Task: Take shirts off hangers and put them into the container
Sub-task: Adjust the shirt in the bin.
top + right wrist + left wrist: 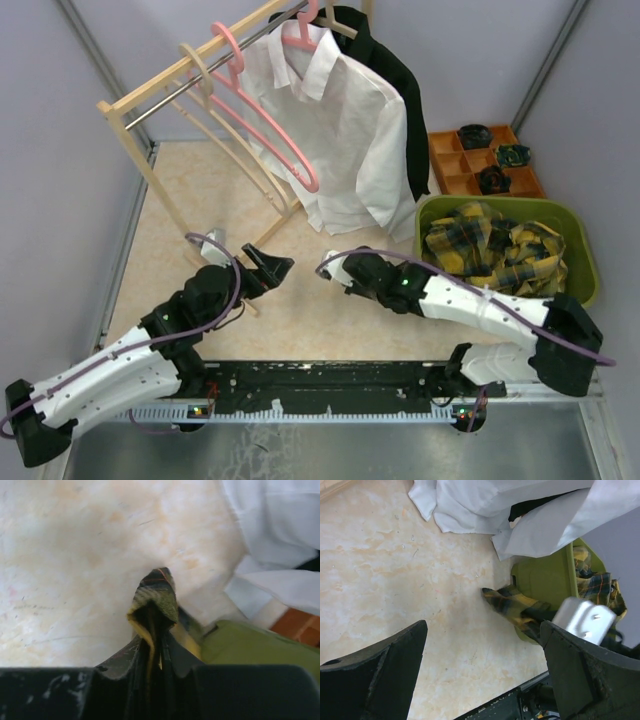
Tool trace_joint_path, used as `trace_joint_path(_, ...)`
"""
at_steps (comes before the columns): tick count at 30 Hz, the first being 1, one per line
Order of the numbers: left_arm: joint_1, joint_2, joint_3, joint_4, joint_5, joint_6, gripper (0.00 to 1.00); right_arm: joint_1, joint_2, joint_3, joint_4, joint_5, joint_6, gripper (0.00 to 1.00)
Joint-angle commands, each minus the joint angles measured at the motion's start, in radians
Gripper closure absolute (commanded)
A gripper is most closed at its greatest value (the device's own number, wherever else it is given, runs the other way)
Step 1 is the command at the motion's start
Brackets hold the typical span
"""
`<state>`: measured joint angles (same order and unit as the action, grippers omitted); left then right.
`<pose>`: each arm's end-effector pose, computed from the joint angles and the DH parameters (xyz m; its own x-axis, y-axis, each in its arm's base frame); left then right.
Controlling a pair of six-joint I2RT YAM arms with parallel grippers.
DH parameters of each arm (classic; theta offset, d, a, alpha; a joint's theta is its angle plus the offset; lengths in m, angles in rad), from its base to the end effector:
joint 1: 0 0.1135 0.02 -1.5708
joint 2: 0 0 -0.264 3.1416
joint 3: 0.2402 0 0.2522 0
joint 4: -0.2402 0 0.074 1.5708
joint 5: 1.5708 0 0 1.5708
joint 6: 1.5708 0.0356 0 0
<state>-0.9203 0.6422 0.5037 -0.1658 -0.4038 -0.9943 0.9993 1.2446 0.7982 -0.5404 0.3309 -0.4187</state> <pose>0.1088 -0.1199 0.2652 -0.5221 -0.5870 -0.6188 0.1230 0.6661 -0.7357 0.1404 0.1970 0.2221 -0.1283 -0.9103 -0.3935 -0.8217 0.3197 -0.4718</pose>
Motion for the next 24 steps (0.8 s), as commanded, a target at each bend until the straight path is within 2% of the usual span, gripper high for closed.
trace_joint_path(1, -0.001, -0.025, -0.010, -0.004, -0.014, -0.008, 0.01, 0.004, -0.194, 0.051, 0.172, 0.178, 0.043, 0.85)
trace_joint_path(4, -0.001, -0.025, -0.009, -0.005, -0.015, -0.008, 0.01, 0.004, -0.307, 0.067, 0.194, 0.296, 0.102, 0.85)
trace_joint_path(6, -0.002, -0.023, -0.011, -0.004, -0.018, -0.010, 0.01, 0.003, -0.375, 0.064, 0.205, 0.475, 0.150, 0.83)
trace_joint_path(8, -0.001, -0.019, -0.021, 0.010, -0.018, -0.015, 0.00, -0.010, -0.439, 0.061, 0.219, 0.687, 0.196, 0.92)
trace_joint_path(11, -0.001, -0.001, -0.037, 0.052, -0.002, -0.012, 0.01, -0.087, -0.528, 0.079, 0.211, 0.787, 0.266, 1.00)
trace_joint_path(13, -0.001, 0.019, -0.032, 0.067, 0.013, -0.005, 0.00, -0.186, -0.570, 0.097, 0.193, 0.849, 0.353, 1.00)
trace_joint_path(17, 0.000, 0.045, 0.000, 0.051, 0.023, 0.017, 0.01, -0.349, -0.595, 0.130, 0.128, 0.877, 0.467, 1.00)
trace_joint_path(21, -0.001, 0.024, -0.003, 0.031, 0.009, 0.017, 0.01, -0.422, -0.573, 0.134, 0.092, 0.911, 0.512, 1.00)
trace_joint_path(22, 0.000, 0.015, -0.008, 0.030, 0.005, 0.013, 0.00, -0.446, -0.565, 0.119, 0.080, 0.878, 0.527, 1.00)
trace_joint_path(24, -0.001, -0.004, -0.018, 0.027, -0.002, 0.006, 0.01, -0.519, -0.533, 0.095, 0.043, 0.706, 0.573, 1.00)
